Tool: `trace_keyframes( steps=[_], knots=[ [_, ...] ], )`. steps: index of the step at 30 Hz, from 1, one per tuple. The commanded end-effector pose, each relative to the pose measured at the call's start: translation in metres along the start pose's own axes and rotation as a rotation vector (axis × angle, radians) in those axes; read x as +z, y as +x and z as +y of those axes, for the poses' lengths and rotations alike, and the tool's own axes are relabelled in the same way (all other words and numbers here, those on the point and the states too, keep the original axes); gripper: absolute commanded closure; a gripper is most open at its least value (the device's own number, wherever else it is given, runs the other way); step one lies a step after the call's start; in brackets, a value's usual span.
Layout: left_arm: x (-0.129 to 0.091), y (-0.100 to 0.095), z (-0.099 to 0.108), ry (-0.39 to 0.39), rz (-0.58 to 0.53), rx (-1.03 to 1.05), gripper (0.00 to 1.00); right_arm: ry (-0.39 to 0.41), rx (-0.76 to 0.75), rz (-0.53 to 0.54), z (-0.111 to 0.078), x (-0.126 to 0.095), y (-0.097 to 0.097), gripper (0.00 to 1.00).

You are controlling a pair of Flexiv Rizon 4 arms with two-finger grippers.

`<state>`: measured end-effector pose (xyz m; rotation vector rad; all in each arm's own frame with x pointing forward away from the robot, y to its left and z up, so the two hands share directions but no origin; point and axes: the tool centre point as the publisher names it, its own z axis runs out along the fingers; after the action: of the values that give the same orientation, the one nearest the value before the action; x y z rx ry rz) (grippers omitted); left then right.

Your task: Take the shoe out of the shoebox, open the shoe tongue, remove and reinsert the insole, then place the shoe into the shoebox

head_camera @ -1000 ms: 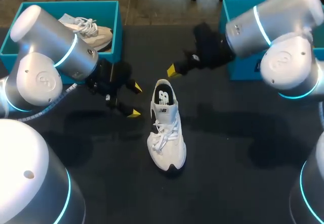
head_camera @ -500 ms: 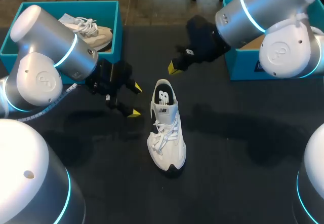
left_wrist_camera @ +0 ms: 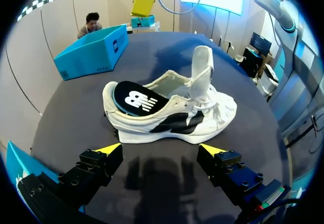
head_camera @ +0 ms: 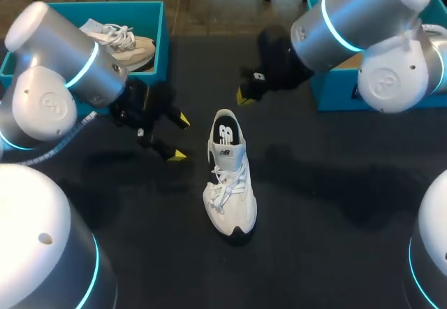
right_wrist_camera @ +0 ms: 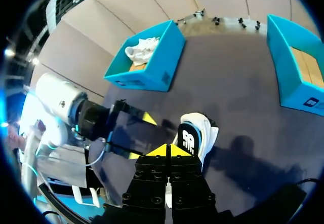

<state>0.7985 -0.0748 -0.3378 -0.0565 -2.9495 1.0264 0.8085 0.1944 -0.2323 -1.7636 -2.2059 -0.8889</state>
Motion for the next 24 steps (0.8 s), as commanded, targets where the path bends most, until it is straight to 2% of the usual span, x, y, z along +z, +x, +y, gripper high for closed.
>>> trace_keyframes(
  steps=[1, 9, 16, 19, 20, 24],
  knots=[
    [-0.031, 0.005, -0.002, -0.005, -0.013, 0.005, 0.0, -0.027, 0.026, -0.105, -0.006, 0.014, 0.005, 1.0],
    [-0.057, -0.011, 0.005, -0.011, -0.061, 0.021, 0.0, -0.021, 0.076, -0.204, -0.015, 0.044, 0.012, 1.0],
    [-0.064, -0.023, 0.011, -0.004, -0.091, 0.02, 0.0, -0.05, 0.122, -0.245, -0.024, 0.064, 0.011, 1.0],
    [-0.064, -0.023, 0.011, -0.004, -0.091, 0.02, 0.0, -0.013, 0.148, -0.307, -0.027, 0.071, 0.01, 1.0],
    [-0.064, -0.023, 0.011, -0.004, -0.091, 0.02, 0.0, -0.035, 0.117, -0.238, -0.027, 0.072, 0.01, 1.0],
    [-0.064, -0.023, 0.011, -0.004, -0.091, 0.02, 0.0, -0.035, 0.117, -0.238, -0.027, 0.072, 0.01, 1.0]
  ],
)
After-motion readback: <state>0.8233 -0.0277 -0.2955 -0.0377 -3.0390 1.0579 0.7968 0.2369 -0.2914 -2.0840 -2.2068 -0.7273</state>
